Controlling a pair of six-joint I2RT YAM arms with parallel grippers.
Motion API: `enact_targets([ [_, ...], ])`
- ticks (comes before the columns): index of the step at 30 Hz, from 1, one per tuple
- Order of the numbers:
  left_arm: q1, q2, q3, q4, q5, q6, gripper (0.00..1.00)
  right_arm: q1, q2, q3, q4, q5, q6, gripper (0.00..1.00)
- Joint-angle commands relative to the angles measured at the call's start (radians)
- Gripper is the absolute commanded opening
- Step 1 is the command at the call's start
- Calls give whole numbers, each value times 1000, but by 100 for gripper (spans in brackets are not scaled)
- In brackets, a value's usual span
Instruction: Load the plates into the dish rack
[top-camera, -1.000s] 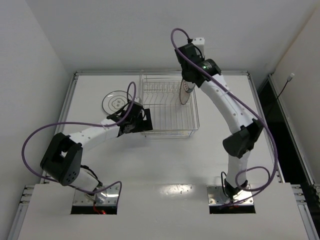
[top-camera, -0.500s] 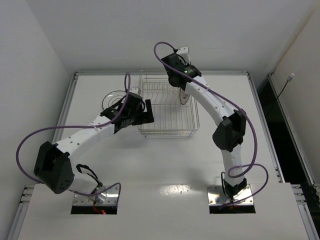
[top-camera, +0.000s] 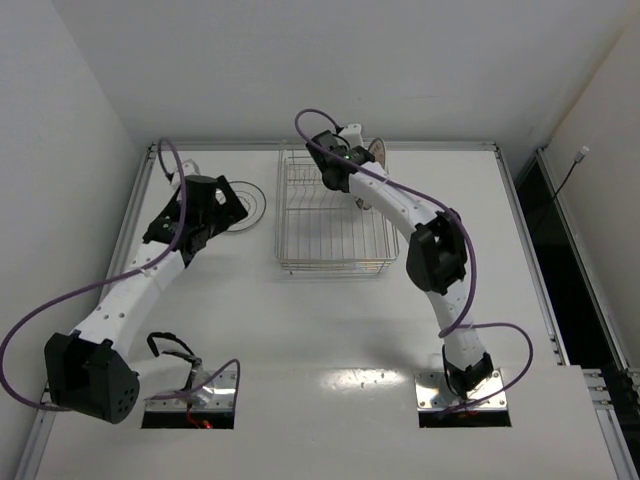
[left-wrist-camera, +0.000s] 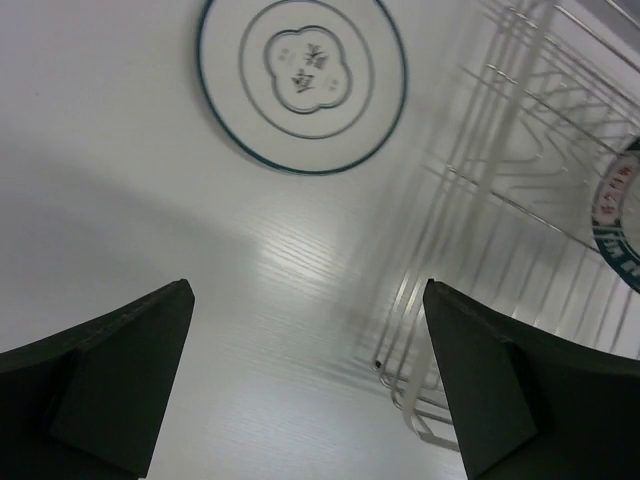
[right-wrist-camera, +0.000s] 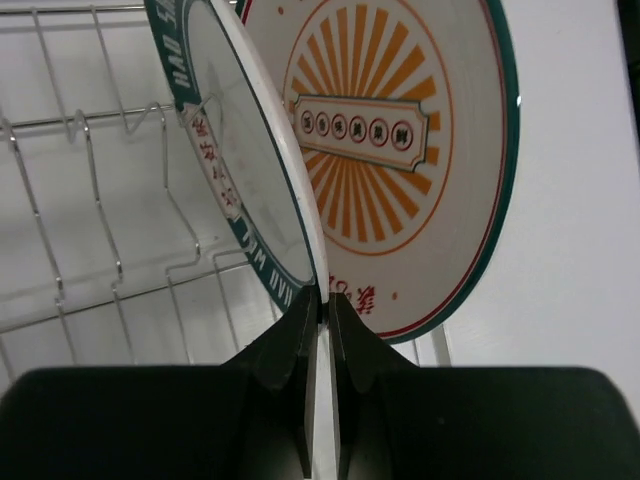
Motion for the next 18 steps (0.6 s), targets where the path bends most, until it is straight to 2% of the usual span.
enact_targets([
  [1, 100, 29, -28, 47, 93, -15, 99, -20, -66, -65, 43, -124, 159, 5],
  [3, 148, 63, -19, 56, 124, -27, 99, -20, -91, -74, 69, -159, 159, 14],
  [8, 232, 172, -42, 137, 239, -38, 99, 10, -140, -113, 91, -139, 105, 33],
  [15, 317, 272, -88, 321, 307, 43, 99, 1, -255, -102, 98, -86, 38, 45],
  [18, 350, 307, -140, 395, 392, 43, 99, 1, -309, -102, 109, -58, 18, 48],
])
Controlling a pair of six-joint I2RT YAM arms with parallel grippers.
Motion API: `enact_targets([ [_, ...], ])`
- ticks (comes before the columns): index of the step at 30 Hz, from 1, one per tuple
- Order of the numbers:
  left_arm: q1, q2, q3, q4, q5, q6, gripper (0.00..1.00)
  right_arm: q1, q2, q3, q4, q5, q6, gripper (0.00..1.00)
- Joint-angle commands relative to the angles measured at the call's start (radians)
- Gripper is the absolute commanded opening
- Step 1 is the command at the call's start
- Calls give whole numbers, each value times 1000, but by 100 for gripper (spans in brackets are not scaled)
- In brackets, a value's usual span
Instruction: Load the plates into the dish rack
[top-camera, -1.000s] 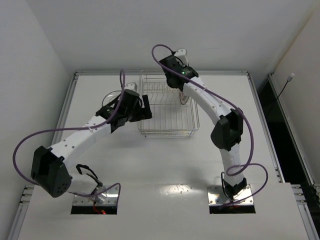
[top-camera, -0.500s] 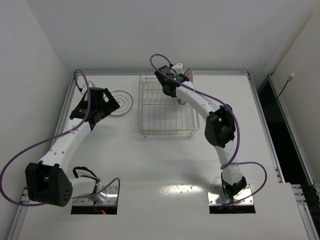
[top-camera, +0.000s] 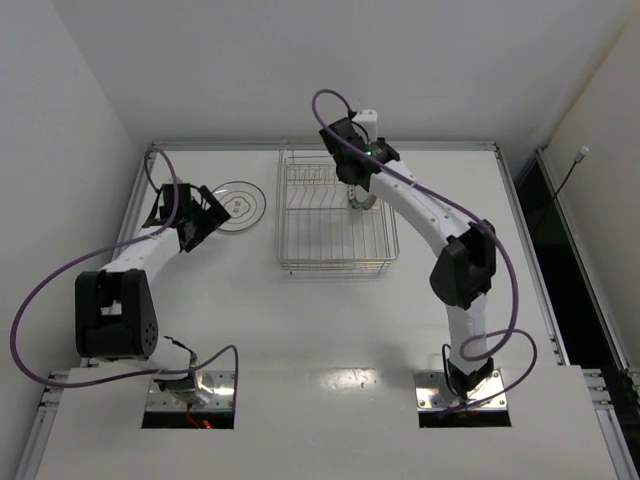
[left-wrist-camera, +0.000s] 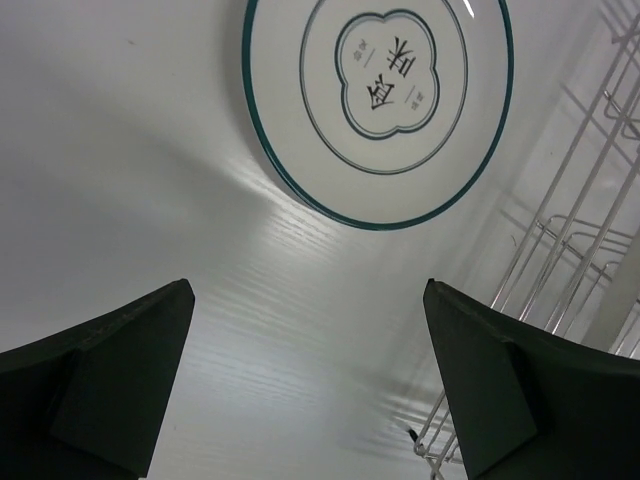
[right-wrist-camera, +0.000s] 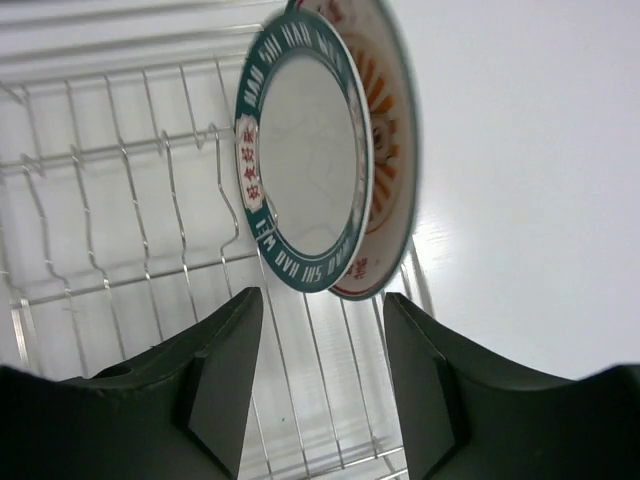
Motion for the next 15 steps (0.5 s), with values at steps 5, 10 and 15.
enact_targets([
  [5, 110, 89, -99, 287, 265, 15, 99, -2, -255, -11, 99, 56, -65, 52],
  [10, 158, 211, -134, 403, 379, -45, 99, -21, -369, -70, 189, 33, -86, 55],
  [15, 238, 339, -185, 592, 531, -173, 94, -32, -446, -144, 271, 4, -86, 55],
])
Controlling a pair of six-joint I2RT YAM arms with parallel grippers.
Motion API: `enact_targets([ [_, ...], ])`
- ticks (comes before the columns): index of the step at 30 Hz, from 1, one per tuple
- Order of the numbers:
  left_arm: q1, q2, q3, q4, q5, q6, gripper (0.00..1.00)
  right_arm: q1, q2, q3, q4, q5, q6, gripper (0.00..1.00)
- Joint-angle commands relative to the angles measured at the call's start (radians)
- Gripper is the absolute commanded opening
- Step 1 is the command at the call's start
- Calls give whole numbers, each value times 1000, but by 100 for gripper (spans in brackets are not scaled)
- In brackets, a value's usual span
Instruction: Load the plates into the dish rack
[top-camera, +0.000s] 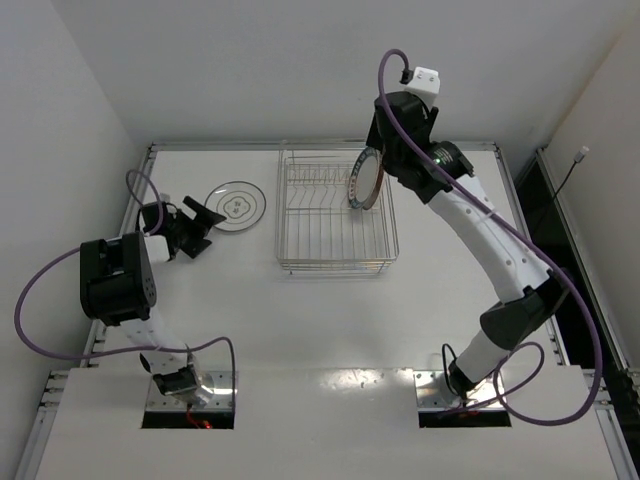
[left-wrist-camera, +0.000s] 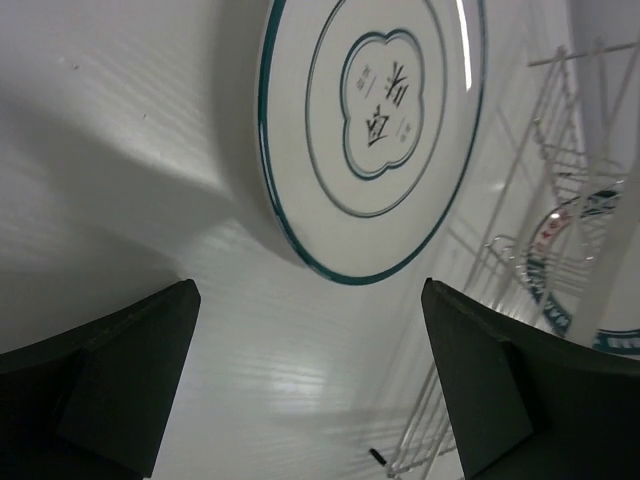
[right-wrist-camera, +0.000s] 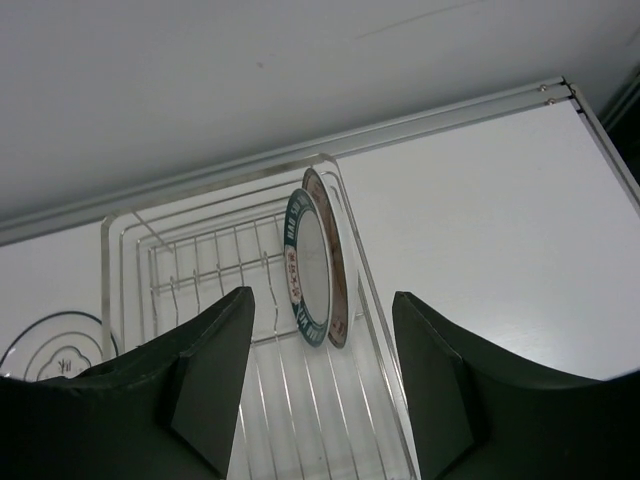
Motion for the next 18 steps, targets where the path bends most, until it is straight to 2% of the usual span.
enact_targets([
  [1, 44, 84, -55, 147, 111, -90, 94, -11, -42, -50, 92, -19, -11, 55],
  [5, 64, 162, -6, 180, 132, -127, 87, -30, -52, -69, 116, -37, -11, 55],
  [11, 64, 242, 36, 167, 132, -136, 70, -63, -73, -106, 125, -68, -2, 56],
  [15, 55, 267, 82, 106, 132, -127, 61, -73, -104, -139, 153, -91, -2, 56],
  [18, 42, 287, 125, 63, 132, -127, 58, -92, -128, -168, 176, -115, 7, 56],
])
